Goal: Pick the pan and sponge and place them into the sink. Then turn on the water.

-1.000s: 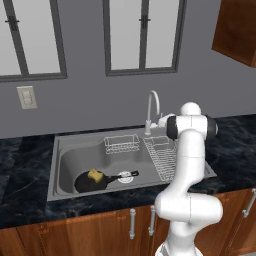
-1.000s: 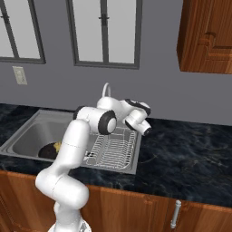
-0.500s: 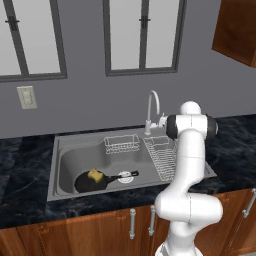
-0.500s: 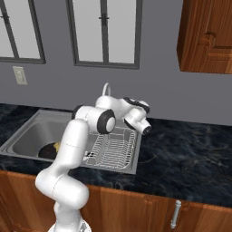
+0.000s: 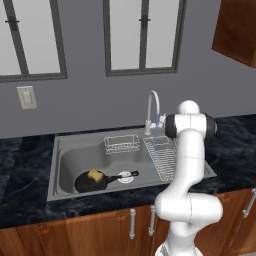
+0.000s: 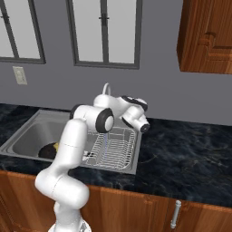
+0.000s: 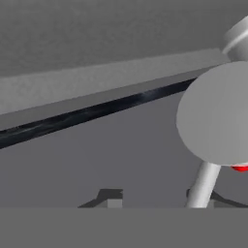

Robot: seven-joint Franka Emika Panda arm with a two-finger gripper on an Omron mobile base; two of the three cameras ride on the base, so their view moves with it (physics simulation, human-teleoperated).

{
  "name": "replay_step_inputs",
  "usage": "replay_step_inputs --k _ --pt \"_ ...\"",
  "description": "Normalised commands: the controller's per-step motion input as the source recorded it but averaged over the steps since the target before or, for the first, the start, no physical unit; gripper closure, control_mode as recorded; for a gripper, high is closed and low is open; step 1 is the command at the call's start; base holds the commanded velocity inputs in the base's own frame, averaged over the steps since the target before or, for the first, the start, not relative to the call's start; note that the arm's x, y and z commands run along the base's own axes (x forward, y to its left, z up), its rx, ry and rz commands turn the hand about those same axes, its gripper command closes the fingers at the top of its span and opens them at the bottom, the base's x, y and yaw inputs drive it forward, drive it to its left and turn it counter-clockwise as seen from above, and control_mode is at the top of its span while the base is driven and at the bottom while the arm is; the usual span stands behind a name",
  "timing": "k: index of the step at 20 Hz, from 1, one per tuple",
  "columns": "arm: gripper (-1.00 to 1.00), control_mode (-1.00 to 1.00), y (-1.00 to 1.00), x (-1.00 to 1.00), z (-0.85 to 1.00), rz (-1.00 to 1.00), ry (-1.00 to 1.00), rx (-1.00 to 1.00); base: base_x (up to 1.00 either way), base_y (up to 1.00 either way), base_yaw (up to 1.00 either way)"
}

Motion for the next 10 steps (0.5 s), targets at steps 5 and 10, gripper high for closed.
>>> replay_step_inputs --k 5,10 --pt "1.00 -1.00 -0.67 -0.03 -0.18 -0.04 0.02 0.00 0.00 0.00 0.00" --pt "1.00 -1.00 -0.39 -0.16 -0.04 0.00 0.00 0.01 0.00 0.00 0.00"
